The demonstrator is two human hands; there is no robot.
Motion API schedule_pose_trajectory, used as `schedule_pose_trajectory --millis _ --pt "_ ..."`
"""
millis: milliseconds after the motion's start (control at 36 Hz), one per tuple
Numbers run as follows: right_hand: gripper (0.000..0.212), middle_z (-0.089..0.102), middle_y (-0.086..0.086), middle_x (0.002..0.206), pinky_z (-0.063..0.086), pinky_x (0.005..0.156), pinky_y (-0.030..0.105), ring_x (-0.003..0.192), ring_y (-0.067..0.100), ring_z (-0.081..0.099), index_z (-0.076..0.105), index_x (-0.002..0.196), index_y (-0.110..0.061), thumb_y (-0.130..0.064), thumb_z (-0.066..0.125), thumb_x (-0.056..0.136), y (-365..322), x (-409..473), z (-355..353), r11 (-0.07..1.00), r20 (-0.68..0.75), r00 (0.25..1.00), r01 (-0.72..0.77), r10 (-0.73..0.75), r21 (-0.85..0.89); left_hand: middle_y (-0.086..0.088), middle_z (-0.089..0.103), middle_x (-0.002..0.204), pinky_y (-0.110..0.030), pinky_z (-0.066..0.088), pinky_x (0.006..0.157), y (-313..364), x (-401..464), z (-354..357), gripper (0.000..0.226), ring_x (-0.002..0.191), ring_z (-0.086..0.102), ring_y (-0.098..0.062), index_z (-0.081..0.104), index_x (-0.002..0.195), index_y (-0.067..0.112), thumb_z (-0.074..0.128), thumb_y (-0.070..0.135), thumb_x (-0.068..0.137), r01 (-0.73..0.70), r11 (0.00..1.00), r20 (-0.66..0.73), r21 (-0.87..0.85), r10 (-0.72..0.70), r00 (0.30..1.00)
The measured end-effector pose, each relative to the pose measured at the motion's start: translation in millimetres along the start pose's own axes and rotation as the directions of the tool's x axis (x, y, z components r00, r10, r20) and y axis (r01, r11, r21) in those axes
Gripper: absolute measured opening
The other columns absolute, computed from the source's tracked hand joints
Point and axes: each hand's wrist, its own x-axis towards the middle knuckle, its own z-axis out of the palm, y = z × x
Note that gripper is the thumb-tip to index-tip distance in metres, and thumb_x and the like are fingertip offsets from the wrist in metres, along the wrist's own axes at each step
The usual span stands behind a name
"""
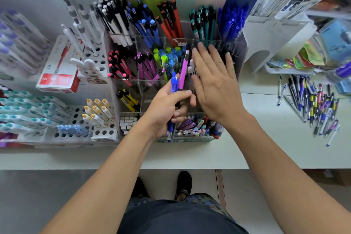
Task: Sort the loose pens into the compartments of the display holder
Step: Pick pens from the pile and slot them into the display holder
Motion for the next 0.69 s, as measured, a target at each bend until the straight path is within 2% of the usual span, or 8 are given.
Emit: schedule_pose_trajectory --millis 222,278,333,417,472,583,639,694 --pt "0.069 0.014 0.01 0.17 0.007 0.128 0.049 0.157 0.027 0.01 0.019 0.162 -0.009 -0.035 0.047 0.104 -2 -7 -3 0.993 0.049 0.999 0.008 -0.002 -0.118 -0.006 0.057 0.074 -0.023 0.017 0.041 -1 -15 -8 0.026 0.043 0.03 -0.009 0.051 0.127 0.015 0.043 0.006 0.103 0.048 0.999 0.0 -0.019 -0.048 0.999" --pt "0.062 0.026 0.013 0.166 0.014 0.127 0.046 0.155 0.028 0.021 0.029 0.159 -0.007 -0.03 0.047 0.104 -11 -6 -16 1.0 -0.055 0.998 -0.005 0.004 -0.025 -0.005 0.054 0.073 -0.023 0.019 0.04 0 -19 -10 0.026 0.044 0.03 -0.01 0.051 0.125 0.01 0.045 0.008 0.1 0.057 0.998 -0.014 -0.008 -0.057 0.998" --pt "0.052 0.052 0.01 0.146 0.036 0.116 0.037 0.136 0.024 0.046 0.046 0.15 -0.007 -0.027 0.052 0.103 -25 -8 -28 0.972 -0.159 0.983 -0.054 0.092 0.229 -0.01 0.049 0.075 -0.026 0.019 0.042 2 -24 -14 0.019 0.046 0.031 -0.012 0.05 0.112 0.01 0.052 0.013 0.094 0.041 0.995 -0.017 0.091 -0.04 0.999" --pt "0.043 0.065 -0.006 0.099 0.053 0.075 0.025 0.08 0.01 0.062 0.06 0.136 -0.017 -0.032 0.068 0.096 -46 -9 -37 0.754 0.096 0.947 -0.303 0.306 0.583 -0.006 0.05 0.075 -0.025 0.023 0.042 5 -32 -20 0.011 0.047 0.036 -0.013 0.045 0.11 0.011 0.05 0.018 0.103 0.014 0.956 0.023 0.293 -0.021 1.0" --pt "0.035 0.068 -0.004 0.079 0.054 0.061 0.029 0.06 0.012 0.062 0.063 0.126 -0.02 -0.021 0.074 0.092 -54 -9 -33 0.537 0.278 0.877 -0.464 0.392 0.705 -0.001 0.054 0.073 -0.023 0.025 0.039 5 -39 -25 0.018 0.046 0.041 -0.013 0.042 0.117 0.005 0.044 0.021 0.108 0.022 0.946 0.05 0.323 -0.04 0.998" --pt "0.026 0.067 -0.003 0.068 0.048 0.053 0.024 0.056 0.009 0.059 0.058 0.117 -0.009 -0.008 0.07 0.094 -66 -5 -25 0.155 0.509 0.791 -0.581 0.338 0.799 -0.001 0.054 0.073 -0.019 0.025 0.036 3 -54 -43 0.022 0.046 0.042 -0.015 0.044 0.122 0.007 0.043 0.024 0.109 0.022 0.944 0.038 0.328 -0.036 0.999" --pt "0.025 0.067 0.002 0.07 0.049 0.053 0.023 0.057 0.011 0.06 0.056 0.116 -0.005 -0.005 0.069 0.094 -72 -2 -24 0.094 0.505 0.812 -0.55 0.293 0.83 0.0 0.056 0.073 -0.017 0.023 0.035 4 -61 -48 0.019 0.043 0.043 -0.012 0.046 0.118 0.008 0.045 0.024 0.107 0.009 0.958 0.0 0.286 -0.009 1.0" --pt "0.02 0.068 0.007 0.076 0.053 0.057 0.024 0.062 0.014 0.063 0.057 0.112 -0.004 -0.002 0.067 0.095 -76 5 -29 0.121 0.363 0.864 -0.426 0.348 0.897 0.0 0.06 0.074 -0.017 0.017 0.034 6 -65 -53 0.016 0.041 0.043 -0.01 0.048 0.111 0.011 0.048 0.026 0.105 -0.011 0.987 -0.109 0.161 0.029 0.994"
